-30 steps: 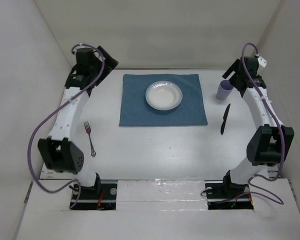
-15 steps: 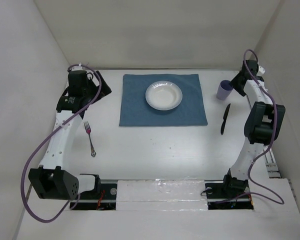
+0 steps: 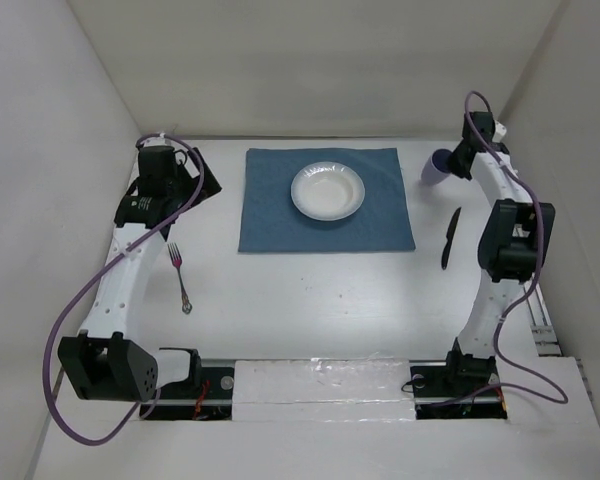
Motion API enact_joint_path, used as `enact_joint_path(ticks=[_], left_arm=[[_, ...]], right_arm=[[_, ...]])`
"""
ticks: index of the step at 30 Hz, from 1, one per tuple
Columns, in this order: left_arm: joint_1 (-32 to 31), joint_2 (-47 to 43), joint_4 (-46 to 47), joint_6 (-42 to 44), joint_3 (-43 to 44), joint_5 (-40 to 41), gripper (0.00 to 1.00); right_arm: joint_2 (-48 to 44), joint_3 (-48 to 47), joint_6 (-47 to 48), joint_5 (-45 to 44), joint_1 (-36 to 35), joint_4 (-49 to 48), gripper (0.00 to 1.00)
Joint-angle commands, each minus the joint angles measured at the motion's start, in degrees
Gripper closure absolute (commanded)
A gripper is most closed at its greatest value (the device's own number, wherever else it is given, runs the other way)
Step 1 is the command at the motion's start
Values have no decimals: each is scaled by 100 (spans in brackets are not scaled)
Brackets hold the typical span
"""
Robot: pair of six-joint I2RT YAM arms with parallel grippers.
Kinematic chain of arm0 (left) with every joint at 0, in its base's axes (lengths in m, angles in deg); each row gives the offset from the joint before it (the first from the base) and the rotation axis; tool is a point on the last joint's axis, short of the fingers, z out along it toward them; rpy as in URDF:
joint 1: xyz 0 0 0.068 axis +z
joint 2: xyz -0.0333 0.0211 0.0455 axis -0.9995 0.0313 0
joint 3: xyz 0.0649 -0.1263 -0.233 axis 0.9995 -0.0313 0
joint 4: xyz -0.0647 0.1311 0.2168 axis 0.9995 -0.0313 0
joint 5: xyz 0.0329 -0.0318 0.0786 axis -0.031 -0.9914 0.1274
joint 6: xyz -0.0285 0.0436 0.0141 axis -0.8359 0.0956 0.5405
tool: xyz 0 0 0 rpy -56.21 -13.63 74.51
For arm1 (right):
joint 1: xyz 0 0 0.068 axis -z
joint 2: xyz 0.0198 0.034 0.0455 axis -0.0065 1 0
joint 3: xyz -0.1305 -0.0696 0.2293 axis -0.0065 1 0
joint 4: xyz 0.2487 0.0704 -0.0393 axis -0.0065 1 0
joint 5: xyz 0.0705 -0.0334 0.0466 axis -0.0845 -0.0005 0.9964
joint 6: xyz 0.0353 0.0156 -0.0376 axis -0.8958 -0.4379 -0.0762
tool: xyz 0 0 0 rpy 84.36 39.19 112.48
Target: Set the dinner table for one person
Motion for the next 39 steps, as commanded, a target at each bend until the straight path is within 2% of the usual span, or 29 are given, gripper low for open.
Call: enact_joint_path(ticks=[1, 3, 4, 7, 8, 9, 16, 32, 36, 39], left_arm=[[30, -299, 0, -32, -73, 616, 0], [82, -378, -1, -111, -73, 689, 0], [82, -379, -1, -163, -73, 767, 0], [82, -431, 78, -164, -204, 541, 0], [82, -379, 139, -94, -205, 444, 0], [82, -379, 140, -94, -205, 373, 0], [82, -264, 140, -41, -205, 214, 0], [82, -212, 245, 64, -258, -190, 0], [82, -212, 245, 64, -258, -190, 0], [82, -212, 245, 64, -258, -190, 0]], right_arm=[[112, -1009, 285, -220, -661, -36, 100], [516, -1669, 443, -220, -881, 550, 100], [1058, -2543, 540, -220, -1082, 824, 100], [2165, -4006, 901, -895, -1452, 1868, 100], [2344, -4654, 1040, -1045, -1515, 1968, 100], [2451, -4809, 1111, -1099, -1515, 1969, 100], [2504, -4573, 1235, -661, -1699, 1539, 100], [3128, -4880, 1534, -871, -1700, 1486, 99], [3128, -4880, 1534, -818, -1700, 1425, 89], [3128, -4880, 1534, -748, -1700, 1372, 68]])
